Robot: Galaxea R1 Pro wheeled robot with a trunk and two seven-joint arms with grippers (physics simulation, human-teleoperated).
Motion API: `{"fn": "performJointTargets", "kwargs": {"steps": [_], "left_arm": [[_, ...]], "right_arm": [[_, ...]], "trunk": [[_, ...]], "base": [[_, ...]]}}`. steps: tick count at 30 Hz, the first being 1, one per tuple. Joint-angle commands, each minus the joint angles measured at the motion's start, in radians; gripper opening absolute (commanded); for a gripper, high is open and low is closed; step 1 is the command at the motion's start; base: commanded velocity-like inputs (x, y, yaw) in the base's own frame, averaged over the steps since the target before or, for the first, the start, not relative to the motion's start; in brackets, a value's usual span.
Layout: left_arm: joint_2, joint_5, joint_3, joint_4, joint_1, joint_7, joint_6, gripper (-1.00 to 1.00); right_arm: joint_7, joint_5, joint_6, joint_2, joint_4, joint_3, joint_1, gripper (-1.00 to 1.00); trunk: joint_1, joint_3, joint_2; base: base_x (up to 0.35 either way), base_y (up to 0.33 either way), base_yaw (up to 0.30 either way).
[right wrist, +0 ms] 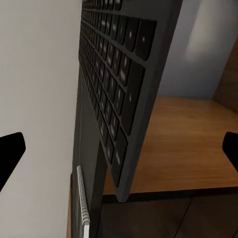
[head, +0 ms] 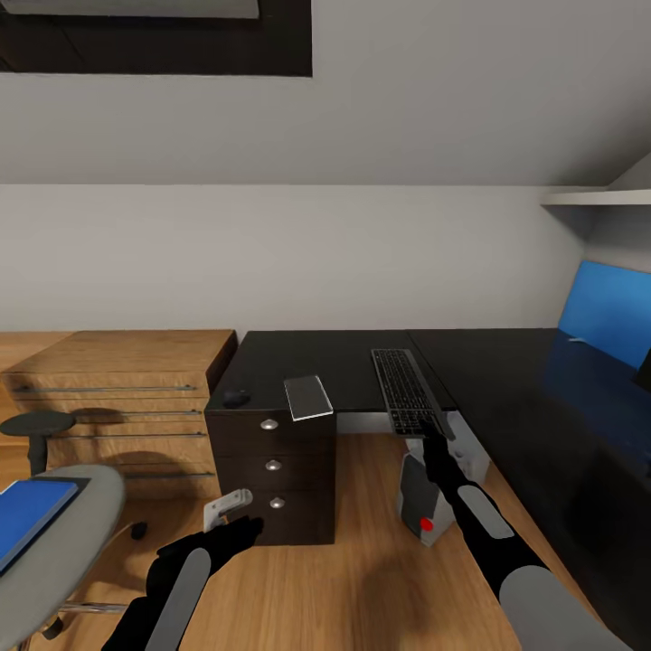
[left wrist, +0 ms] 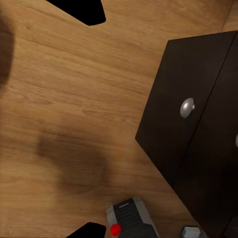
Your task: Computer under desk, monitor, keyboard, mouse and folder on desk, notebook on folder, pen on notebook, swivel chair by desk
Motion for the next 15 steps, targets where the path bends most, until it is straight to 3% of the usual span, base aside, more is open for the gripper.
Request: {"fn": "performJointTargets", "kwargs": {"steps": [1, 12, 15], "left_arm": [[0.0, 0.011, -0.001, -0.002, -0.001, 0.01, 0.0, 1.0], [-0.001, 0.009, 0.0, -0.002, -0.001, 0.013, -0.006, 1.0], [-0.001, 0.008, 0.0, -0.002, -0.001, 0.013, -0.006, 1.0]], "right_arm": [[0.003, -0.01, 0.0, -0.001, 0.0, 0.004, 0.0, 1.0], [0.002, -0.01, 0.0, -0.006, 0.001, 0.004, -0.001, 1.0], [0.002, -0.01, 0.0, -0.006, 0.001, 0.004, -0.001, 1.0]], "trunk": [[0.004, -0.004, -0.008], [0.046, -0.039, -0.085], [0.046, -0.039, -0.085]], "base": [[0.002, 0.0, 0.0], [0.0, 0.0, 0.0], [0.0, 0.0, 0.0]]}}
